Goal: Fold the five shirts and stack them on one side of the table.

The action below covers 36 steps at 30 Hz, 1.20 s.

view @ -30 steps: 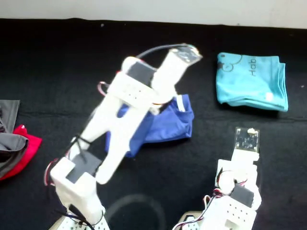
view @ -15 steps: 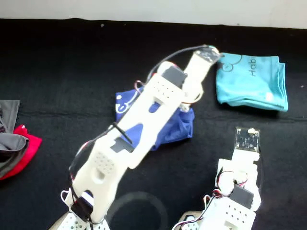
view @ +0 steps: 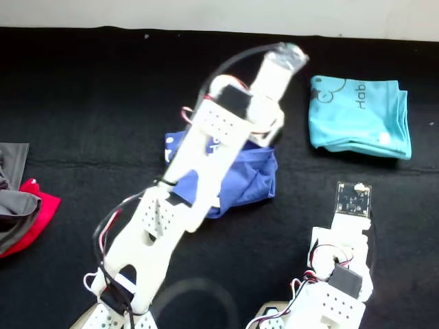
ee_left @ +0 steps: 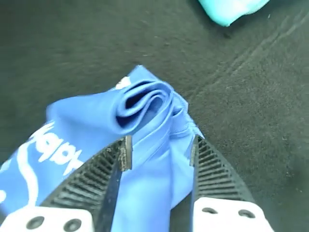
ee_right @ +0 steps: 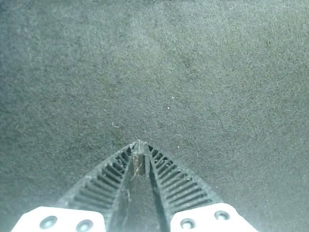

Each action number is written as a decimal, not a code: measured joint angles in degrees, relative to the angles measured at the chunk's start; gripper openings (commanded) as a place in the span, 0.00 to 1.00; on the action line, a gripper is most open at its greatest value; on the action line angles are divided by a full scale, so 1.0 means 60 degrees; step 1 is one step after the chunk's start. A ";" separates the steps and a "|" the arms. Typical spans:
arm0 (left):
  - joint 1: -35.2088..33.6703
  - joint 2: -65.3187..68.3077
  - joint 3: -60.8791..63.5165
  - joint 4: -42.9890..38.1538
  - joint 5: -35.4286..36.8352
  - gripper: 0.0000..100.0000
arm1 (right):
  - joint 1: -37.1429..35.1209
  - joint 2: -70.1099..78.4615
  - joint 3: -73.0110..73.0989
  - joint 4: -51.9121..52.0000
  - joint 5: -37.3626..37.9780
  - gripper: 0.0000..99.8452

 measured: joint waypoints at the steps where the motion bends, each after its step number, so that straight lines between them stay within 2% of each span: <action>1: -0.0147 -0.0015 -0.0381 0.0278 0.0000 0.05 | 0.0000 0.0000 0.0000 0.0000 0.0000 0.01; 2: -0.0352 -0.0015 -0.0571 0.0396 0.0000 0.00 | 0.0000 0.0000 0.0000 0.0000 0.0000 0.01; 8: -0.1729 0.0308 0.0073 0.0527 0.0000 0.01 | 0.0000 0.0000 0.0000 0.0000 0.0000 0.01; 12: -0.1934 0.0952 0.1172 0.0527 0.0000 0.01 | 0.0000 0.0000 0.0000 0.0000 0.0000 0.01; 16: -0.1597 0.1216 0.1832 0.0527 0.0000 0.01 | 0.0000 0.0000 0.0000 0.0000 0.0000 0.01; 26: 0.0352 0.1231 0.2564 0.0513 0.0000 0.01 | 0.0000 0.0000 0.0000 0.0000 0.0000 0.01; 36: 0.0777 0.0557 0.2593 0.0542 0.0088 0.01 | 0.0000 0.0000 0.0000 0.0000 0.0000 0.01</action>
